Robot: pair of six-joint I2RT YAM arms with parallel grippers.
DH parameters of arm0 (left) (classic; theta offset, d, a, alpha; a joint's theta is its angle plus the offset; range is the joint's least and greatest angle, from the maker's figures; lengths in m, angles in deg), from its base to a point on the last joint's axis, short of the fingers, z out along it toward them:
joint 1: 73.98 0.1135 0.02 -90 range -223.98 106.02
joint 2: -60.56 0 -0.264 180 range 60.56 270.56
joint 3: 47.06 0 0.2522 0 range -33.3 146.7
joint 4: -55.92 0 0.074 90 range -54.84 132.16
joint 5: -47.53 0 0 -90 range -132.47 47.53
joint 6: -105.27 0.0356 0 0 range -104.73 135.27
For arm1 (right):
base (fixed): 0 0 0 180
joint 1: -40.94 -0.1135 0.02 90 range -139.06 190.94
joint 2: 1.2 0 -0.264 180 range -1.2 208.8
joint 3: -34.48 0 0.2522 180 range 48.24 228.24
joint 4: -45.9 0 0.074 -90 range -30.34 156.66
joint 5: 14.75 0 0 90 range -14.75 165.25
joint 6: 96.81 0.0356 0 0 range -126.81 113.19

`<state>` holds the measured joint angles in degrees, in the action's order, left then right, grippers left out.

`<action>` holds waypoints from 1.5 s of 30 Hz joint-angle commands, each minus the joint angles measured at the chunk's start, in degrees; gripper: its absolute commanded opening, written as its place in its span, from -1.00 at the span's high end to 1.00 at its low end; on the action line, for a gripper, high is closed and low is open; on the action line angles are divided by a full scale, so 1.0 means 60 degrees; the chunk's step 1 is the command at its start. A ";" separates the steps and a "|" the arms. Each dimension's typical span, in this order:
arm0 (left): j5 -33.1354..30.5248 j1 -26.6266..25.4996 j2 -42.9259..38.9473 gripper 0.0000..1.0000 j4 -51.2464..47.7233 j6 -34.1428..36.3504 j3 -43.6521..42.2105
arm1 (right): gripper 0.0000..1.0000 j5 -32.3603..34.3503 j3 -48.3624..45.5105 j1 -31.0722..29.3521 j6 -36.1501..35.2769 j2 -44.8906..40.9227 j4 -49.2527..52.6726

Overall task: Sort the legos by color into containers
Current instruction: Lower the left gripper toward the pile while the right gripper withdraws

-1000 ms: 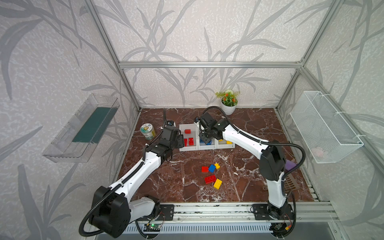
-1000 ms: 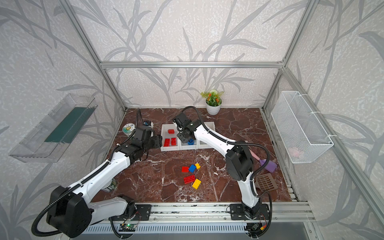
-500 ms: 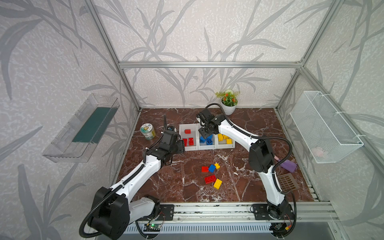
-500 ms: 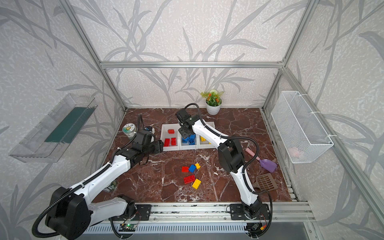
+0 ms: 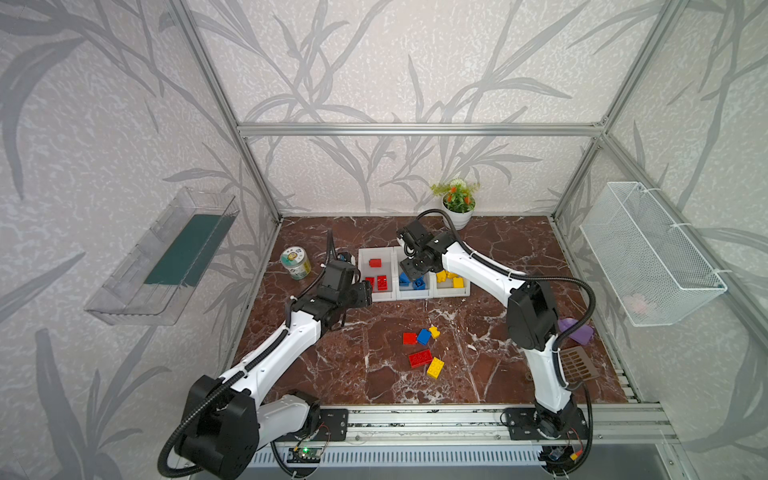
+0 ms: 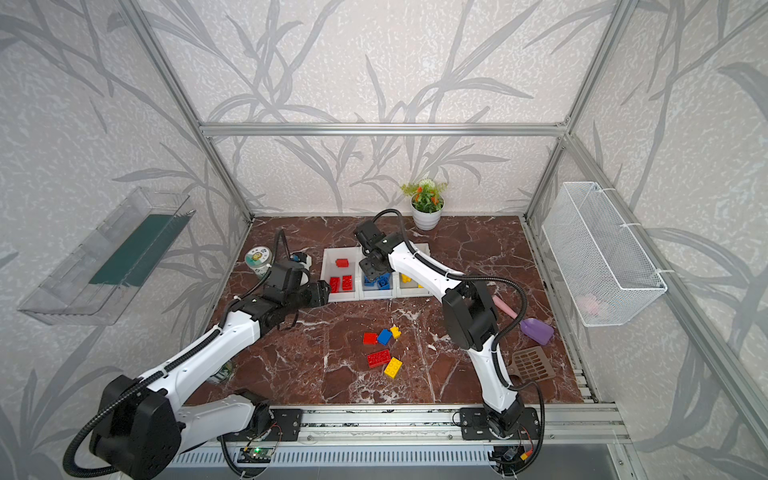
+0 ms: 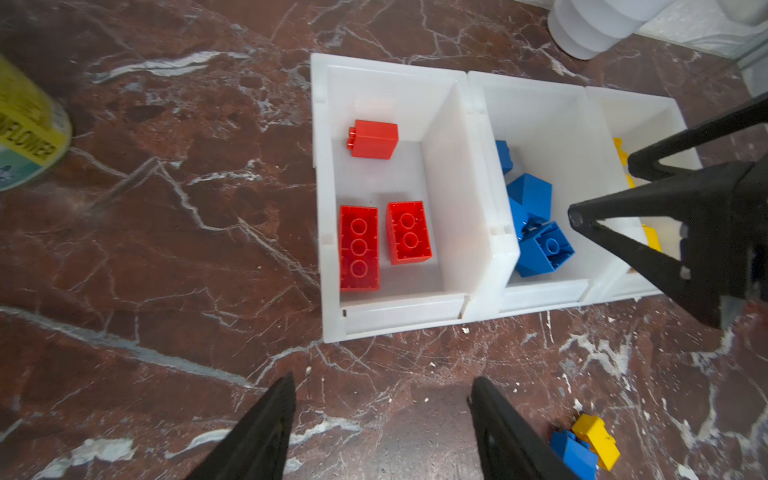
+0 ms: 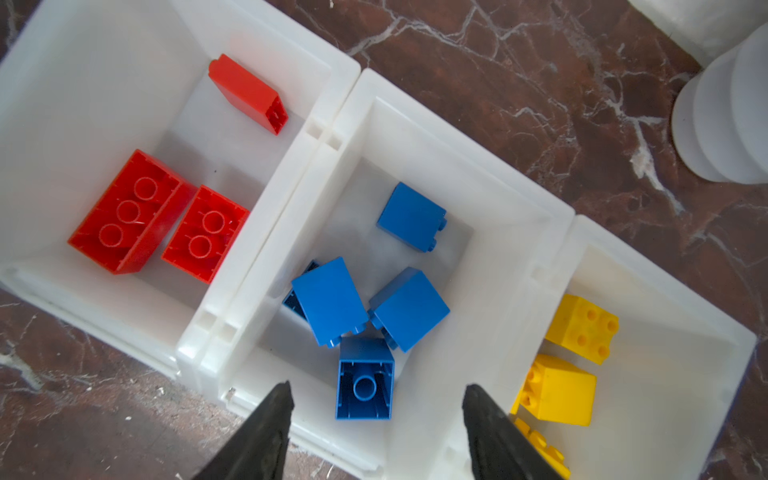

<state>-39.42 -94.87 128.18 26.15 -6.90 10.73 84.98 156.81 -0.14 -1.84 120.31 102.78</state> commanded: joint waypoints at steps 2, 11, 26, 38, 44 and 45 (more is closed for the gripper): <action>0.1147 -0.0052 -0.0187 -0.39 0.0269 0.0469 -0.0142 | -0.33 0.0057 -0.0807 0.0006 0.0344 -0.1407 -0.0509; 0.1039 -0.1019 -0.0013 -0.42 -0.0305 0.0196 -0.0227 | -0.34 0.0493 -0.3792 0.0118 0.1286 -0.4145 -0.1099; 0.1379 -0.2847 0.2019 -0.48 -0.0920 -0.0178 0.0200 | -0.35 0.0875 -0.8070 0.0659 0.2637 -0.7466 -0.2249; 0.1588 -0.3490 0.4591 -0.49 -0.1551 -0.0499 0.2023 | -0.36 0.0860 -0.8399 0.0719 0.2615 -0.7751 -0.2139; 0.1429 -0.3666 0.5210 -0.48 -0.1803 -0.0592 0.2410 | -0.36 0.0853 -0.8565 0.0730 0.2665 -0.7873 -0.2088; 0.1404 -0.3693 0.5246 -0.48 -0.1807 -0.0594 0.2406 | -0.36 0.0840 -0.8599 0.0733 0.2672 -0.7900 -0.2074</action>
<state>-30.37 -116.50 159.15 17.56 -9.55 23.87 89.38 106.11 3.93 13.35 74.70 90.34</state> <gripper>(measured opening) 0.742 0.679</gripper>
